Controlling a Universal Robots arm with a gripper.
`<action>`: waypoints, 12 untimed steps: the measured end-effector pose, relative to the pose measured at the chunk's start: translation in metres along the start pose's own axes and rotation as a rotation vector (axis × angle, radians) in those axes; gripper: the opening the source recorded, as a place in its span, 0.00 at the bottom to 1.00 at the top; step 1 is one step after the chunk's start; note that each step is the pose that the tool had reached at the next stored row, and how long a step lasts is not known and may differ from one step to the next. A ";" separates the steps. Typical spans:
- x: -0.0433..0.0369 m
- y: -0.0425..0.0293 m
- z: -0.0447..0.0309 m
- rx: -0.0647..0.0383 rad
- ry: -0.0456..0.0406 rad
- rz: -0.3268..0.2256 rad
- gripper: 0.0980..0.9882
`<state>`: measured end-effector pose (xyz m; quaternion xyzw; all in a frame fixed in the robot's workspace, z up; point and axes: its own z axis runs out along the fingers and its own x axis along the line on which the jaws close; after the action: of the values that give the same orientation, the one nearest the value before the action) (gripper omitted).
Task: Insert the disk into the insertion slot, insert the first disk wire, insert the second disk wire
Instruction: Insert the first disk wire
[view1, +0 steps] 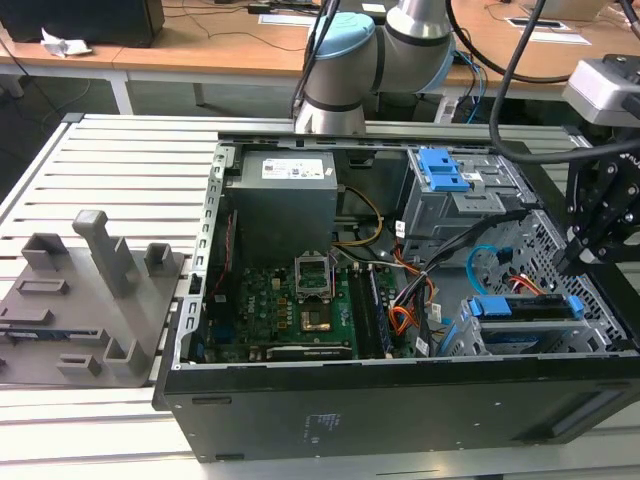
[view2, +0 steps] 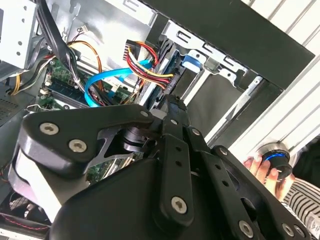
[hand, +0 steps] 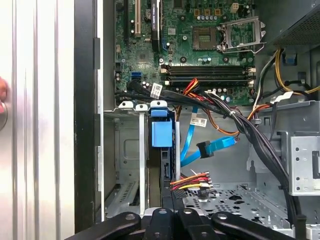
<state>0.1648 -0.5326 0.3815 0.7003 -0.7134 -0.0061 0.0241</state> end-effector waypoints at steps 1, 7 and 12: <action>0.0000 0.0001 -0.0001 0.000 0.0002 0.000 0.01; 0.0006 0.0329 0.0013 0.000 0.0002 0.000 0.01; 0.0006 0.0342 0.0013 0.000 0.0003 0.000 0.01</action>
<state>0.1305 -0.5326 0.3816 0.7003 -0.7134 -0.0060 0.0242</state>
